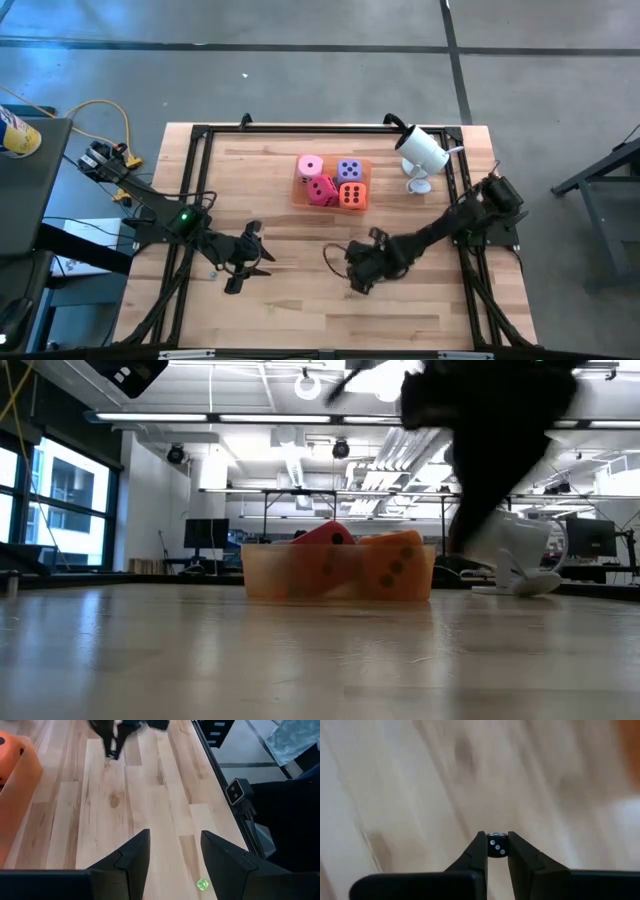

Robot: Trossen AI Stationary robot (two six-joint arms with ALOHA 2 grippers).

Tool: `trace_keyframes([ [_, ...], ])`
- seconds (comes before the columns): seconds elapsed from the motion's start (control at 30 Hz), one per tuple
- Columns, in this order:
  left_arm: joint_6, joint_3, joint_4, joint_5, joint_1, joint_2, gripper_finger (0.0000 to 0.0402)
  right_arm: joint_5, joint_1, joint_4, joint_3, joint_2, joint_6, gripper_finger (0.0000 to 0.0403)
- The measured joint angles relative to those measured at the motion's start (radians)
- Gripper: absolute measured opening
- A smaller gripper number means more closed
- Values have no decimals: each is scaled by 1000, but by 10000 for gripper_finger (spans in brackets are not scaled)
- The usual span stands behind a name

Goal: Pick & Place Dice
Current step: Put the small black die into the orange bin

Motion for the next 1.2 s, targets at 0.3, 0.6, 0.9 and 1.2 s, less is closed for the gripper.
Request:
trace_keyframes([
  [0.3,33,0,-3,0,3,0,170,84,-304,0,166,-70,-349,31],
  [0.6,83,0,-4,-3,9,0,170,0,-568,16,157,-46,-443,31],
  [0.9,71,0,-8,-6,9,0,170,-60,-616,108,149,-8,-462,31],
  [1.2,60,0,-2,-7,9,0,170,-75,-636,96,145,32,-476,31],
])
